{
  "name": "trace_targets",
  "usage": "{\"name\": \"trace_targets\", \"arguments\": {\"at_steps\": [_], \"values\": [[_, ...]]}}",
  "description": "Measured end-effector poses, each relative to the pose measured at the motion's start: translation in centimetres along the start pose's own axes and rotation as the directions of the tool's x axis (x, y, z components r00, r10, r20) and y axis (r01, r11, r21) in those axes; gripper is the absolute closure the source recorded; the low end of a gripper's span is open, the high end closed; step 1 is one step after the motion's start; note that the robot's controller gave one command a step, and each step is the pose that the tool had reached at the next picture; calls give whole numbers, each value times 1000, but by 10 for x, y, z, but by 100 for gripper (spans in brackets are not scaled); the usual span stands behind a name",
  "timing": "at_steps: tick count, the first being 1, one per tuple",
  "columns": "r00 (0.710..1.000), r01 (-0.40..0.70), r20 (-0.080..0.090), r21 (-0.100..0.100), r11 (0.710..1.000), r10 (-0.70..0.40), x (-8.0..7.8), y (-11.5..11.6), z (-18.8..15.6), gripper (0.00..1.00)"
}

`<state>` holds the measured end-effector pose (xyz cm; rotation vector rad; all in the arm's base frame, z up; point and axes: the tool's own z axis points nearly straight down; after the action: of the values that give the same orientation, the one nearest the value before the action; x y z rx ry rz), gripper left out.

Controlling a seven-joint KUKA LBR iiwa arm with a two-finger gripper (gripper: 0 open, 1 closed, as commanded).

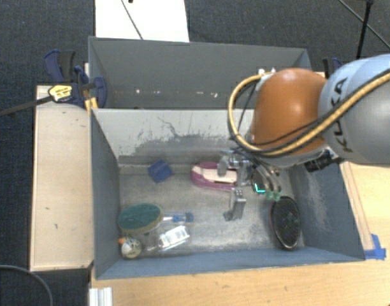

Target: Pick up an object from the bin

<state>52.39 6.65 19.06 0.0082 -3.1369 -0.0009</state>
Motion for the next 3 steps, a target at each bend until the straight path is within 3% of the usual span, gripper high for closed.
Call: {"name": "trace_targets", "arguments": {"at_steps": [1, 2, 3], "values": [[994, 105, 1, 0, 994, -105, 11, 96, 123, 0], [995, 94, 15, -1, 996, -94, 7, 93, 118, 100], [996, 93, 13, -1, 996, -93, 7, 94, 119, 0]]}}
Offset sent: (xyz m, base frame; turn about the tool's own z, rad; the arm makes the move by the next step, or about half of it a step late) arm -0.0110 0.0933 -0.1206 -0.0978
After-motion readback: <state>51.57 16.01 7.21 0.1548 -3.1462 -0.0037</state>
